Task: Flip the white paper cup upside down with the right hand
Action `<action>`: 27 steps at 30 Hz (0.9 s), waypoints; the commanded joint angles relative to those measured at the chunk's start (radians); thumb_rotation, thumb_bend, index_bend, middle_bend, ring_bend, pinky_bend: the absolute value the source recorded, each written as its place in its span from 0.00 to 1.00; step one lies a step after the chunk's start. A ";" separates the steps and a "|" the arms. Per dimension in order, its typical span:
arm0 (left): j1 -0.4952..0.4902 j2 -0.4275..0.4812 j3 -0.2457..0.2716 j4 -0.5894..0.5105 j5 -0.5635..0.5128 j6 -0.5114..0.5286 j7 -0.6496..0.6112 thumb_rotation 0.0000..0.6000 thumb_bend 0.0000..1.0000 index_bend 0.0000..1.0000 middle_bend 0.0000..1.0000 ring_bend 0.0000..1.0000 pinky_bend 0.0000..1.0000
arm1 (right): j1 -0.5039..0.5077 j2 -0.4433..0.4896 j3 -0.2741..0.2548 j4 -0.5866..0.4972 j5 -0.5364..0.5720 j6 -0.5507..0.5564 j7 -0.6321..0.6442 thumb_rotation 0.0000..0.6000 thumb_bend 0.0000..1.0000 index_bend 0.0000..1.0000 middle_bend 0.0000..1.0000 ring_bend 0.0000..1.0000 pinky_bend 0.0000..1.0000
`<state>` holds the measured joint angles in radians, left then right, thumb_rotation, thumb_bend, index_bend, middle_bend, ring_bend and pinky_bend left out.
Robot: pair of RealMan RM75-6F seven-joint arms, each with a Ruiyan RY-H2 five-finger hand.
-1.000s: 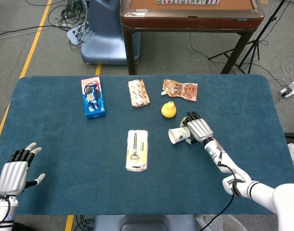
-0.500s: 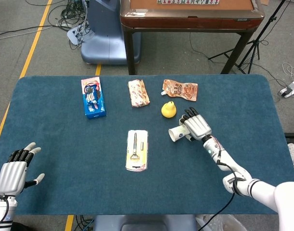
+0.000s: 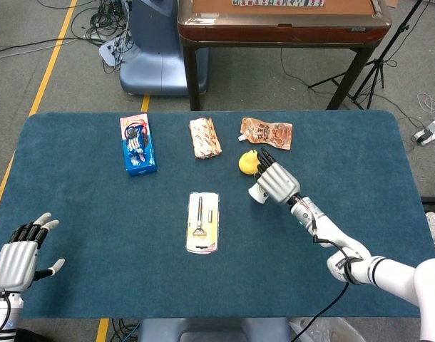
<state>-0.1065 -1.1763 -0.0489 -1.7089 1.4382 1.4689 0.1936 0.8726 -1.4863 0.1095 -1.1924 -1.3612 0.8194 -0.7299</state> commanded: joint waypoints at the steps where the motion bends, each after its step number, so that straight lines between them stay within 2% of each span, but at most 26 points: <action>1: 0.000 -0.001 0.001 0.003 0.001 -0.001 -0.002 1.00 0.15 0.22 0.13 0.16 0.13 | 0.033 -0.004 -0.008 -0.009 0.012 -0.009 -0.105 1.00 0.30 0.41 0.28 0.07 0.00; 10: 0.001 -0.003 0.002 0.006 0.001 -0.004 -0.005 1.00 0.15 0.22 0.13 0.16 0.13 | 0.062 -0.043 -0.032 0.020 0.004 -0.022 -0.201 1.00 0.29 0.41 0.25 0.07 0.00; 14: 0.000 -0.005 0.004 0.008 0.001 -0.008 -0.004 1.00 0.15 0.22 0.13 0.16 0.13 | 0.069 -0.059 -0.050 0.041 -0.012 -0.022 -0.232 1.00 0.24 0.40 0.23 0.05 0.00; 19: 0.000 -0.006 0.004 0.010 -0.001 -0.009 -0.006 1.00 0.15 0.22 0.13 0.16 0.13 | 0.066 -0.078 -0.046 0.047 -0.008 -0.003 -0.236 1.00 0.15 0.20 0.16 0.01 0.00; 22: 0.000 -0.005 0.004 0.011 -0.002 -0.010 -0.006 1.00 0.15 0.22 0.13 0.16 0.13 | 0.063 -0.079 -0.041 0.036 -0.007 0.012 -0.232 1.00 0.14 0.09 0.11 0.00 0.00; 25: 0.001 -0.004 0.004 0.010 -0.001 -0.010 -0.006 1.00 0.15 0.22 0.13 0.16 0.13 | 0.054 -0.071 -0.030 0.011 0.004 0.033 -0.220 1.00 0.13 0.02 0.08 0.00 0.00; 27: 0.000 -0.003 0.004 0.010 0.000 -0.010 -0.006 1.00 0.15 0.22 0.13 0.16 0.13 | 0.046 -0.059 -0.023 -0.012 0.015 0.044 -0.211 1.00 0.13 0.00 0.08 0.00 0.00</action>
<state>-0.1063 -1.1790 -0.0454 -1.6994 1.4378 1.4592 0.1878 0.9254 -1.5537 0.0798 -1.1906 -1.3542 0.8538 -0.9488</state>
